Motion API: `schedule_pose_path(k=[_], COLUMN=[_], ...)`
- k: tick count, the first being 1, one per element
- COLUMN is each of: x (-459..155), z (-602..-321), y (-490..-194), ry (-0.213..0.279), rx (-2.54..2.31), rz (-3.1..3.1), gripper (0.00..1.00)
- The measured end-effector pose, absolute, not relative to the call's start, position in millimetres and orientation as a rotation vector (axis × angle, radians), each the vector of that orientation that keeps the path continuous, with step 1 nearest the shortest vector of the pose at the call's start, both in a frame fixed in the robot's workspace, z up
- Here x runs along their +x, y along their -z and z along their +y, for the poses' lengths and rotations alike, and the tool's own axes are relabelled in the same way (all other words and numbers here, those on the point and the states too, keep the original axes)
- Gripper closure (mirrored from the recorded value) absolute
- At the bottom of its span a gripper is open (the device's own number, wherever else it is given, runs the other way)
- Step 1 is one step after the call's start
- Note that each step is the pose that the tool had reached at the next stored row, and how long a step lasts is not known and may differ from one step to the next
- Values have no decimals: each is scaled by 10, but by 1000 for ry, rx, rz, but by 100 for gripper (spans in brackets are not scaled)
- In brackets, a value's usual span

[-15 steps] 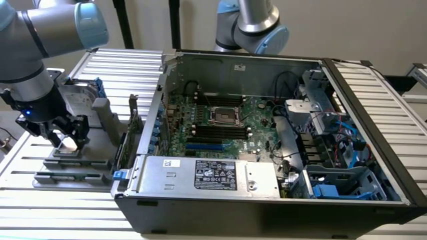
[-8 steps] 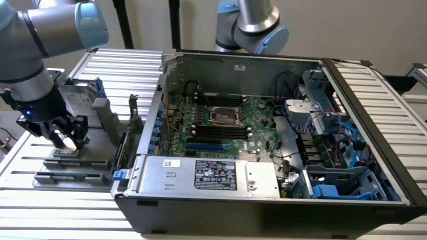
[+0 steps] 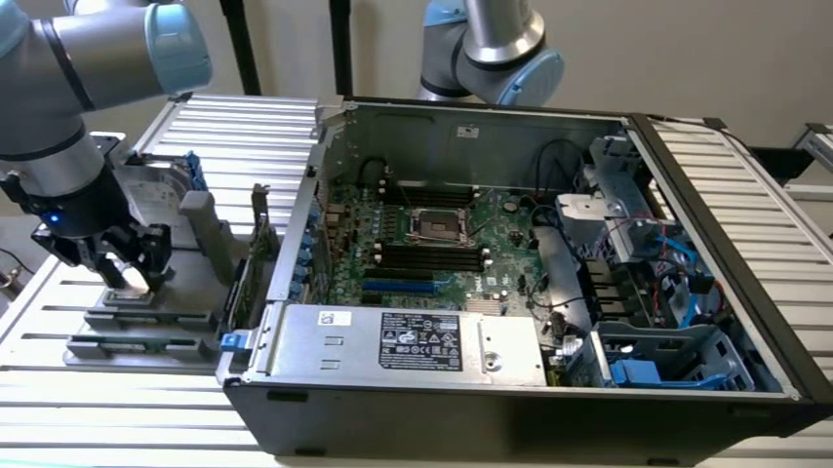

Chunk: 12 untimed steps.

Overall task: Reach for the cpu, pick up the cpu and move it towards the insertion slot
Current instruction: 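Pick up the cpu and move it towards the insertion slot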

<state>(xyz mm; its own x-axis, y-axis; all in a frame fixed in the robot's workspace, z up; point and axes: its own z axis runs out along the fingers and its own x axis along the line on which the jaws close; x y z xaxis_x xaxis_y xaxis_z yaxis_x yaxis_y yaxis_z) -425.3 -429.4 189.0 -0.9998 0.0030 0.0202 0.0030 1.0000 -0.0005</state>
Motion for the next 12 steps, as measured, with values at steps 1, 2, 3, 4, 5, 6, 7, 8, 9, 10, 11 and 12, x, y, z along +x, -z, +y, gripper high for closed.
schedule_pose_path(k=[1, 2, 3, 4, 5, 6, 7, 8, 9, 10, 11, 12], x=[-4253, -4253, -4253, -4253, -4253, -4253, -4253, -4251, -4248, -4244, -4239, -4234], z=[-4294, -4294, -4294, -4294, -4295, -4294, -4294, -4294, -4294, -4294, -4294, -4294], y=[-1910, -1935, -1966, -2001, -2043, -2086, -2132, -2177, -2222, -2272, -2315, -2360], ry=[-1, -1, -1, -1, -1, -1, -1, -1, -1, -1, -1, -1], rx=[-5, -5, -5, -5, -5, -5, -5, -5, -5, -5, -5, -5], rz=[-3121, -3121, -3121, -3121, -3121, -3121, -3121, -3121, -3121, -3121, -3121, -3121], gripper=[46, 46, 46, 46, 46, 46, 46, 46, 46, 46, 46, 46])
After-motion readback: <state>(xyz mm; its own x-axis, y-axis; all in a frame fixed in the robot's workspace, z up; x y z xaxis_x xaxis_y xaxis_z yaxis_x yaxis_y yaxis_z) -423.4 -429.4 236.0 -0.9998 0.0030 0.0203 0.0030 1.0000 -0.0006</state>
